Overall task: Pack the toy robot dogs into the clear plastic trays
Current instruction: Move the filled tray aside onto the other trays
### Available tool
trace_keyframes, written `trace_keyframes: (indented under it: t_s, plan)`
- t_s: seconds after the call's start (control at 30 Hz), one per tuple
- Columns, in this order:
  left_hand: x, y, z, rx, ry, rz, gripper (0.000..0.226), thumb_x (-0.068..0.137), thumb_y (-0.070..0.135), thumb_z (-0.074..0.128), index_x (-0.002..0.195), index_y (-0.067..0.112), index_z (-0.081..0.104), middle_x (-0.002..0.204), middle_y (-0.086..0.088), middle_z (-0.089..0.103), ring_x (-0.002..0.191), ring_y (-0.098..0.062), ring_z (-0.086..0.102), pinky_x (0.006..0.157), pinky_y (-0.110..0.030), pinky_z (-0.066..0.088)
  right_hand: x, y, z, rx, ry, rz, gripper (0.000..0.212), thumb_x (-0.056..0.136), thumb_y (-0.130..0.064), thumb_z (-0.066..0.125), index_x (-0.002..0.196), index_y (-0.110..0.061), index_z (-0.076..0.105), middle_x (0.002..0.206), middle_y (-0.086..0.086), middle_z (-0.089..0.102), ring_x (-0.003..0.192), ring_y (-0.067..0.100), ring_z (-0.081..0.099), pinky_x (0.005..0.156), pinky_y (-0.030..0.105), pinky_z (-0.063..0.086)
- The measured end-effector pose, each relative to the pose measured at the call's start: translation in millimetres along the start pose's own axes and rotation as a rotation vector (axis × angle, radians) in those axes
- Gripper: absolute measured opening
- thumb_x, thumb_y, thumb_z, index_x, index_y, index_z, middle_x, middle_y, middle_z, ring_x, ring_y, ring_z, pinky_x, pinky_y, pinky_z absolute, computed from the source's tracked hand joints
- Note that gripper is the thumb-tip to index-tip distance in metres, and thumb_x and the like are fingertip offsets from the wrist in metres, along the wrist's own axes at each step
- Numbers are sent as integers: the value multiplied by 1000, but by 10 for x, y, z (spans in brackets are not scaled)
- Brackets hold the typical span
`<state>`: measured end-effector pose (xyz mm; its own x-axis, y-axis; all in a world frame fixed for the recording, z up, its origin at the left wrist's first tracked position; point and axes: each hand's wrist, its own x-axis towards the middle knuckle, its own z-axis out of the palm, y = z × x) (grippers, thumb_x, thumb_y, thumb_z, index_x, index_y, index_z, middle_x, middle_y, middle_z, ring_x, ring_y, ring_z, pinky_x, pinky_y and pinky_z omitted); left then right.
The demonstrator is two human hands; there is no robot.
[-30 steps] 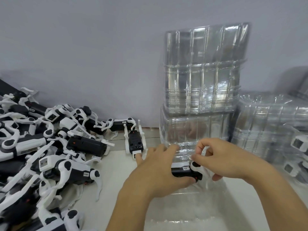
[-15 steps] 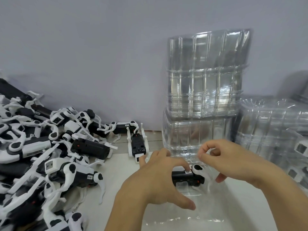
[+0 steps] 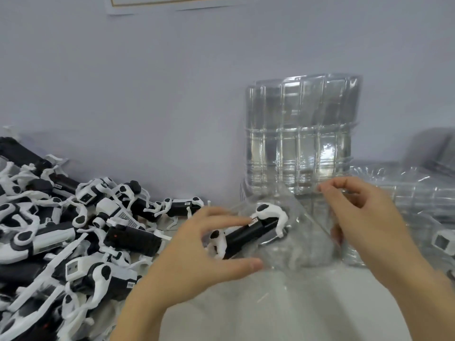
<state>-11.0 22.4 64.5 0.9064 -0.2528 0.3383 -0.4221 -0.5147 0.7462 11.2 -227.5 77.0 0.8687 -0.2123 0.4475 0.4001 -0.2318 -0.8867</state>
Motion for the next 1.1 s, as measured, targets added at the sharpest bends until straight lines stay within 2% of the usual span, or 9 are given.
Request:
trace_keyframes:
  t_s: [0.07, 0.13, 0.2, 0.27, 0.37, 0.5, 0.67, 0.83, 1.1]
  plan:
    - [14, -39, -60, -113, 113, 65, 54, 51, 63, 78, 105, 58, 72, 125, 26, 59, 122, 5, 53, 97, -9, 37, 6, 15, 60, 104, 90, 5, 18, 98, -29, 58, 86, -23, 70, 51, -2, 45, 40, 12, 43, 40, 17, 40]
    - [27, -74, -105, -284, 198, 112, 49, 57, 52, 79, 105, 46, 77, 125, 8, 68, 120, -12, 62, 96, -25, 49, -2, -16, 127, 257, 132, 30, 21, 100, -19, 56, 85, -21, 70, 53, -4, 47, 44, 13, 42, 42, 22, 41]
    - [40, -82, -120, -431, 237, 149, 45, 65, 45, 76, 109, 37, 78, 122, -1, 72, 115, -16, 67, 88, -26, 55, -41, -56, 226, 284, 57, 14, 27, 99, -11, 56, 83, -25, 73, 56, -2, 54, 48, 14, 47, 44, 22, 43]
    - [54, -56, -88, -576, 244, 149, 50, 68, 50, 78, 112, 27, 77, 123, 0, 72, 116, -14, 67, 85, -18, 54, -116, -89, 364, 181, -63, -52, 25, 95, -10, 61, 87, -29, 75, 66, -3, 66, 55, 12, 59, 49, 23, 49]
    - [61, -10, 7, -874, 306, 35, 65, 59, 72, 78, 106, 27, 79, 115, -4, 75, 107, -20, 72, 77, -28, 59, -252, -123, 605, 26, -237, -165, 21, 92, -17, 68, 98, -36, 74, 87, -14, 71, 79, 5, 68, 65, 20, 55]
    - [53, 2, 101, -1248, 446, -195, 61, 69, 69, 69, 99, 18, 82, 97, -14, 77, 80, -30, 76, 61, -40, 61, -346, -115, 806, -10, -274, -242, 24, 90, -21, 74, 107, -38, 71, 95, -21, 69, 93, 1, 66, 67, 8, 49]
    - [49, -46, 165, -1367, 500, -323, 89, 33, 70, 90, 105, 18, 80, 118, -21, 71, 102, -41, 71, 87, -62, 55, -335, -76, 845, -48, -219, -333, 26, 84, -17, 80, 104, -32, 73, 94, -18, 66, 89, 5, 66, 65, 9, 49]
    - [79, -88, 211, -1439, 454, -327, 100, 43, 69, 89, 126, 16, 69, 129, -22, 66, 115, -46, 65, 106, -68, 38, -339, -84, 877, -120, -162, -449, 26, 85, -15, 79, 103, -32, 72, 95, -19, 64, 85, 4, 65, 67, 10, 50]
    - [110, -187, 219, -1489, 358, -282, 92, 47, 69, 87, 122, 17, 72, 128, -23, 66, 117, -45, 64, 108, -66, 37, -334, -65, 882, -105, -163, -462, 22, 86, -16, 78, 102, -30, 72, 94, -20, 62, 84, 5, 65, 68, 14, 54]
